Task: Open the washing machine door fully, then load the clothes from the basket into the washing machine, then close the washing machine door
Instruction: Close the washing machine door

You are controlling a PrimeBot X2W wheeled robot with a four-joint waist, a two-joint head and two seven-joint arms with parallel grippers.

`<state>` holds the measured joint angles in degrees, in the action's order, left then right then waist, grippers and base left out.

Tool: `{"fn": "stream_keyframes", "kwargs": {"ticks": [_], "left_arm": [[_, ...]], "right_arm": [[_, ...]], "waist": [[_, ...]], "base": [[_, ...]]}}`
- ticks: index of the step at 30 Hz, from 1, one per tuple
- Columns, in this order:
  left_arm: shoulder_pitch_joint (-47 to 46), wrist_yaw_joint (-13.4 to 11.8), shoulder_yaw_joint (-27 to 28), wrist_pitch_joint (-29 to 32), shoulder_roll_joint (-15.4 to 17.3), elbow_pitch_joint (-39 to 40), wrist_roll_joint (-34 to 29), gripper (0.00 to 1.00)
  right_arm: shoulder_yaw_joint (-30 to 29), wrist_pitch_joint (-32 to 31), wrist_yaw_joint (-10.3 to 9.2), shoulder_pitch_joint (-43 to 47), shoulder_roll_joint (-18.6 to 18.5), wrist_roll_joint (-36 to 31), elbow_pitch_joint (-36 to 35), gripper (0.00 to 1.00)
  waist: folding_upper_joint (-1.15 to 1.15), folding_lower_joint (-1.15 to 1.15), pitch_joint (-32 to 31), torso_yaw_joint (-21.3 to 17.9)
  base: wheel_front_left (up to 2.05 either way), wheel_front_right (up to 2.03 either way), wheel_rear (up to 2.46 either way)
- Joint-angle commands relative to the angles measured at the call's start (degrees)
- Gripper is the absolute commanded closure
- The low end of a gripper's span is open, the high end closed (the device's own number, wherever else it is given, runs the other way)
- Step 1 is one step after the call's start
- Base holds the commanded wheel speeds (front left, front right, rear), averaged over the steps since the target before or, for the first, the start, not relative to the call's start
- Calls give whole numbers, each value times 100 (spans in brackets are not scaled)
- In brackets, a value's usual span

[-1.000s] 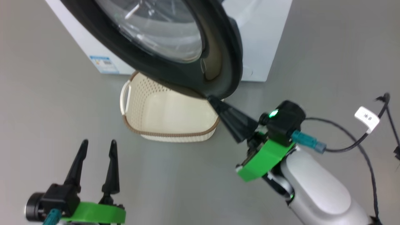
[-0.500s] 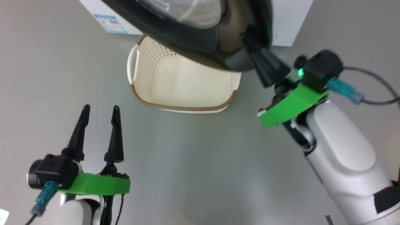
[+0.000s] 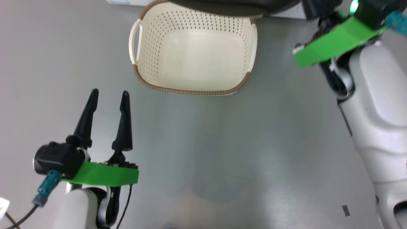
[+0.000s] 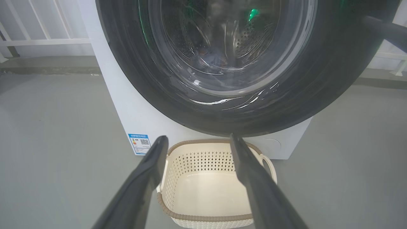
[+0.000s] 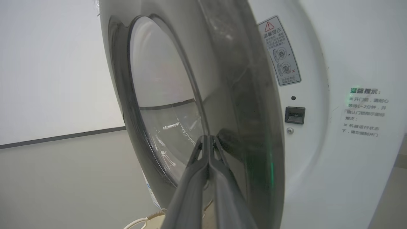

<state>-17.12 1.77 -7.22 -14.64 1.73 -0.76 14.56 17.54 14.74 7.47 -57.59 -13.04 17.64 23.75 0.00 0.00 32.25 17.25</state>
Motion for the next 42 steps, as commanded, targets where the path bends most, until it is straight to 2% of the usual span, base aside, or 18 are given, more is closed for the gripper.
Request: {"fn": "stream_keyframes", "kwargs": {"ticks": [1,13,21,26,32,42], "left_arm": [[-92,13,161,-36,115,124,47,0],[-315,99,-107,-36,115,93,224,0],[-340,122,-265,-36,115,83,322,0],[-360,129,-339,-36,115,65,339,0],[-392,107,-341,-36,115,67,321,0],[-336,158,-177,-36,115,19,215,0]], "right_arm": [[-15,26,2,-148,84,11,-76,100],[-480,26,2,-1358,251,392,704,100],[-1060,26,2,-1877,346,274,1106,100],[-1203,26,2,-2065,348,309,1245,100],[-1043,26,2,-2079,314,359,1304,100],[-469,26,2,-1367,149,806,1058,100]], "waist": [[0,0,161,54],[0,0,460,228],[0,0,587,365],[0,0,615,408],[0,0,588,334],[0,0,297,94]], "base": [[0,0,0],[0,0,0],[0,0,0],[0,0,0],[0,0,0],[0,0,0]]}}
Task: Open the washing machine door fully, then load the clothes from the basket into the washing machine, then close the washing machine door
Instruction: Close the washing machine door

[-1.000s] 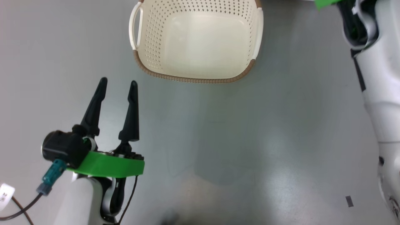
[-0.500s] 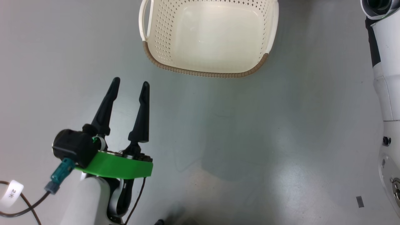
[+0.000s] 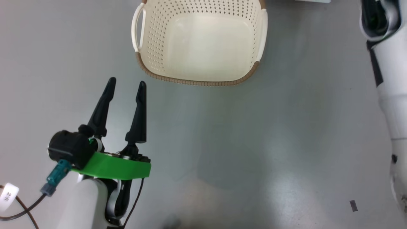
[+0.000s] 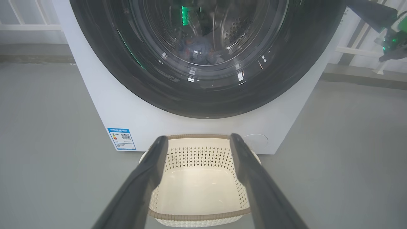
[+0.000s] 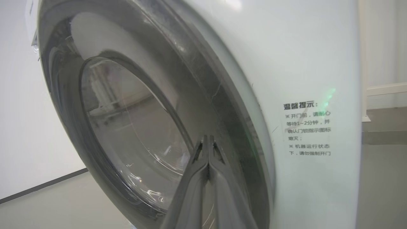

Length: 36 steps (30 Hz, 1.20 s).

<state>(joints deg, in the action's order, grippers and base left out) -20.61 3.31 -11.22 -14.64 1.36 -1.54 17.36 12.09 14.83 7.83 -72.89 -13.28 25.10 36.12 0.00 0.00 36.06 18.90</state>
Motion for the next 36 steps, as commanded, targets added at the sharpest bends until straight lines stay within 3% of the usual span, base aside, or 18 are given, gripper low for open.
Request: {"fn": "stream_keyframes", "kwargs": {"ticks": [1,13,18,31,32,33,34,36], "left_arm": [[23,10,241,-36,152,93,-82,0],[243,130,597,-36,152,56,-399,0],[360,177,735,-36,152,68,-506,0],[831,274,1128,-36,152,52,-802,0],[876,280,1165,-36,152,52,-822,0],[917,288,1204,-36,152,52,-842,0],[994,303,1276,-36,152,42,-871,0],[1077,310,1313,-36,152,60,-901,0]], "right_arm": [[111,17,-34,255,159,129,-231,100],[685,17,-34,1683,49,1026,-1029,100],[1020,17,-34,2200,-128,946,-1317,100],[926,17,-34,3318,-52,937,-1713,100],[907,17,-34,3411,-61,865,-1736,94],[898,17,-34,3500,-74,773,-1764,73],[813,17,-34,3686,-68,620,-1820,4],[731,17,-34,3874,-60,443,-1890,0]], "waist": [[0,0,-123,-98],[0,0,-767,-593],[0,0,-999,-826],[0,0,-1570,-1417],[0,0,-1627,-1459],[0,0,-1678,-1498],[0,0,-1784,-1571],[0,0,-1888,-1636]], "base": [[0,0,0],[0,0,0],[0,0,0],[0,0,0],[0,0,0],[0,0,0],[0,0,0],[0,0,0]]}}
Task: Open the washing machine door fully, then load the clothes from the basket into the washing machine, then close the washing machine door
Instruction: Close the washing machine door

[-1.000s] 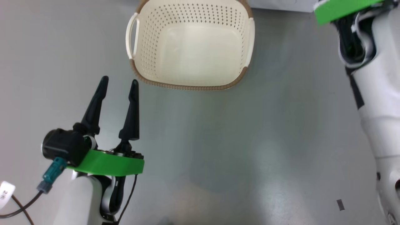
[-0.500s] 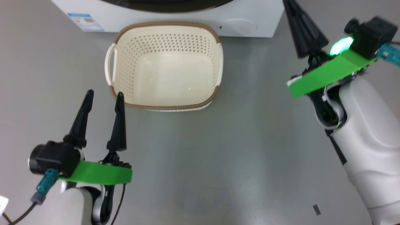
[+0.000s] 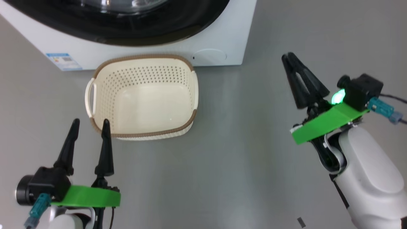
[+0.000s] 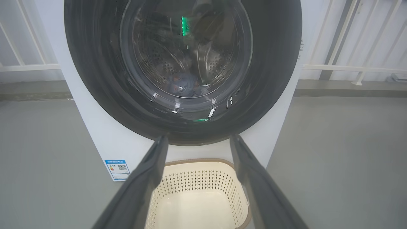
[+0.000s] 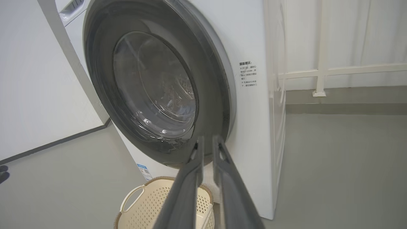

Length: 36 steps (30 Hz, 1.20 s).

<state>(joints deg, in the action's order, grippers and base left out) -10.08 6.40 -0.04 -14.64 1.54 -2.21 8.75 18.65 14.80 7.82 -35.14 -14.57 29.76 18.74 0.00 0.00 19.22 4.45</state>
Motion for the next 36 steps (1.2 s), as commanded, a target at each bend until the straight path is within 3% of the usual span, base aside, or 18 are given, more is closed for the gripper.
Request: {"fn": "stream_keyframes", "kwargs": {"ticks": [1,15,19,36], "left_arm": [[78,-13,193,-36,133,151,-51,0],[638,-143,486,-36,133,271,-204,0],[830,-282,595,-36,133,311,-240,0],[1487,-687,702,-36,133,500,-98,0]], "right_arm": [[37,19,-33,196,73,-120,-189,0],[-780,19,-33,1655,307,-833,-692,0],[-976,19,-33,1971,317,-948,-801,0],[-1569,19,-33,2806,546,-1258,-985,0]], "waist": [[0,0,-259,-220],[0,0,-857,-533],[0,0,-1000,-591],[0,0,-1472,-473]], "base": [[0,0,0],[0,0,0],[0,0,0],[0,0,0]]}}
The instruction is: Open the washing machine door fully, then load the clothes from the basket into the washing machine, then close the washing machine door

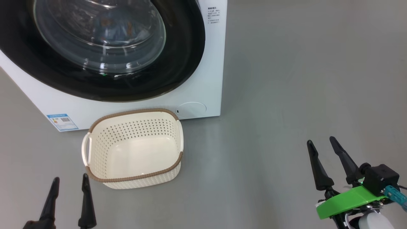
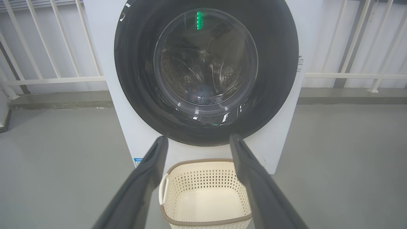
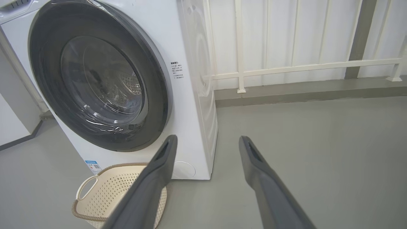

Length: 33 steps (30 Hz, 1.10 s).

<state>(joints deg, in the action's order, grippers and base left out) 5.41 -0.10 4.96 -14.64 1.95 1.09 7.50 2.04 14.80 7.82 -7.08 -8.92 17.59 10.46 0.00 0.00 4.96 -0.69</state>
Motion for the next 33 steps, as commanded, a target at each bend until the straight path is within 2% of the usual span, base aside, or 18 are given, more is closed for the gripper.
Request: {"fn": "stream_keyframes", "kwargs": {"ticks": [1,16,33], "left_arm": [[-44,-46,208,-36,93,167,19,0],[55,-214,258,-36,93,135,23,0],[69,-202,262,-36,93,91,25,0]], "right_arm": [[65,19,-33,29,-9,-49,-158,0],[12,19,-33,20,58,-85,-89,0],[-85,19,-33,64,129,-67,-71,0]], "waist": [[0,0,-72,59],[0,0,-129,199],[0,0,-230,203]], "base": [[0,0,0],[0,0,0],[0,0,0]]}}
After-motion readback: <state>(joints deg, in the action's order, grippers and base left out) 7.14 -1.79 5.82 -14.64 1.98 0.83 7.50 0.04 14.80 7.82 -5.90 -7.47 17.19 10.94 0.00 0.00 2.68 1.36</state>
